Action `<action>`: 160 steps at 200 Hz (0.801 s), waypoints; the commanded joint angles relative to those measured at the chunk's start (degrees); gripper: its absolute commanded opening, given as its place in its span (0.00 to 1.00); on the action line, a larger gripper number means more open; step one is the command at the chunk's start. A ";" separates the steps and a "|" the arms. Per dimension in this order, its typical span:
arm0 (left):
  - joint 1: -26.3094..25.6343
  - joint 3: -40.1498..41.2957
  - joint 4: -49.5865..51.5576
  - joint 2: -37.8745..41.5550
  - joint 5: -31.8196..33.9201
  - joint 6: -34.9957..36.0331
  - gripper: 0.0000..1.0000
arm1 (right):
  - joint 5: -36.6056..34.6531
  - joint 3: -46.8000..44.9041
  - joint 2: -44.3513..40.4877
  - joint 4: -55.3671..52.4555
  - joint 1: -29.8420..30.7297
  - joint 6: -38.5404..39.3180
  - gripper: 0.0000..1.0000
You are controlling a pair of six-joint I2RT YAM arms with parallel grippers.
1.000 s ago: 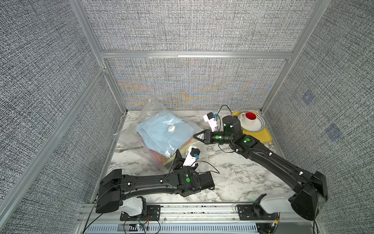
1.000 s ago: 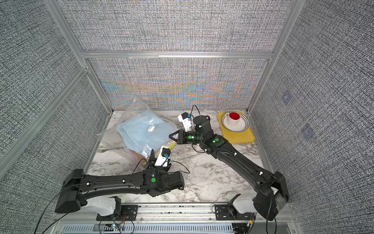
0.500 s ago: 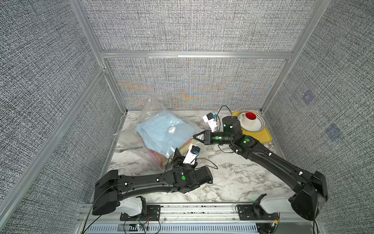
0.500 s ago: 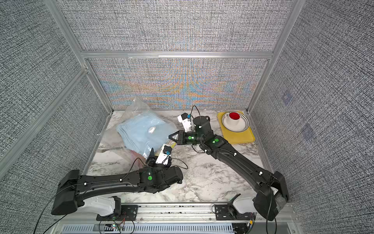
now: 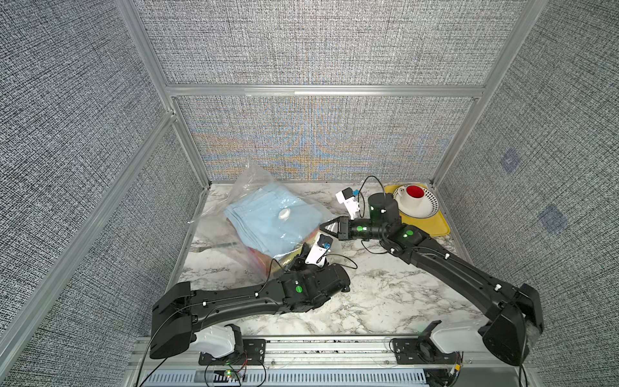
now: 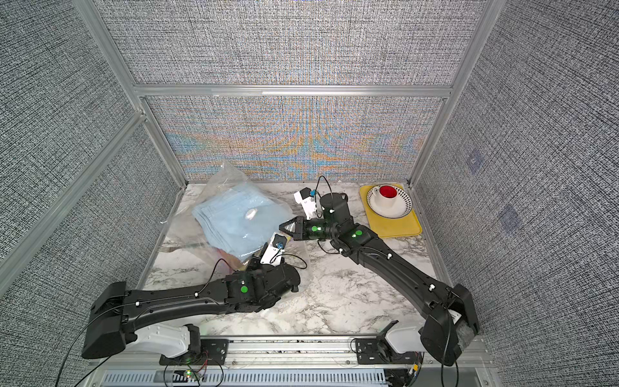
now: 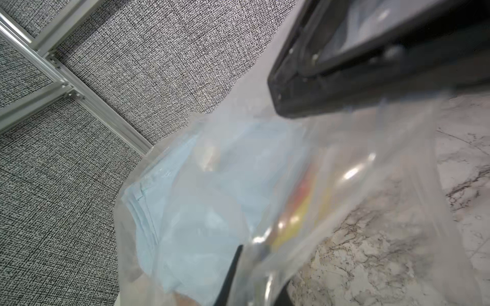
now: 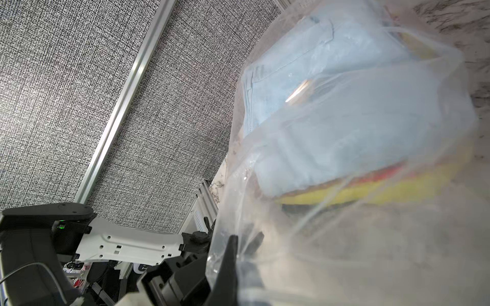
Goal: Take the trousers out of the vacuum bag
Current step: Open the vacuum bag at the center of the board.
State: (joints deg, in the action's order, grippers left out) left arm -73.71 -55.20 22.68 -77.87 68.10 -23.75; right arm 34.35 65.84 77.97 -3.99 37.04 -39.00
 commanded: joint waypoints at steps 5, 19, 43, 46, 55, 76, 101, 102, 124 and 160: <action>0.54 1.17 -1.40 2.54 -1.34 1.71 0.00 | 0.60 -0.35 -0.55 2.01 -0.06 1.27 0.00; 0.72 2.10 -2.99 4.55 -2.93 4.00 0.00 | 0.13 -0.53 -0.53 1.37 -0.14 2.03 0.00; 2.18 2.77 -3.79 7.63 -6.96 7.21 0.00 | -1.69 -0.54 -0.69 -0.90 -0.47 4.01 0.07; 2.51 2.72 -3.78 7.90 -7.66 7.56 0.00 | -1.88 -0.54 -0.71 -1.26 -0.54 4.22 0.13; 3.48 2.34 -3.52 8.76 -10.05 8.54 0.00 | -2.37 -0.62 -1.10 -2.35 -0.63 5.10 0.28; 5.83 0.93 -3.33 9.57 -15.54 11.27 0.00 | -4.21 -0.89 -2.48 -5.58 -0.65 7.45 0.55; 9.27 -2.13 -2.71 8.97 -21.63 14.23 0.00 | -7.03 -1.95 -5.38 -9.17 -0.65 10.28 0.65; 9.41 -2.34 -2.67 8.96 -21.88 14.33 0.00 | -7.11 -2.04 -5.51 -9.27 -0.65 10.36 0.66; 12.74 -6.22 -1.33 7.42 -27.16 16.75 0.00 | -9.30 -3.71 -8.39 -10.63 -0.65 11.67 0.68; 16.52 -16.43 4.21 2.00 -32.77 21.40 0.00 | -10.73 -7.42 -10.38 -10.51 -0.58 12.50 0.69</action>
State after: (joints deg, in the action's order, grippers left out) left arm -58.70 -66.22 24.73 -73.25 41.15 -7.03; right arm 25.54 60.25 68.27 -13.89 36.36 -28.16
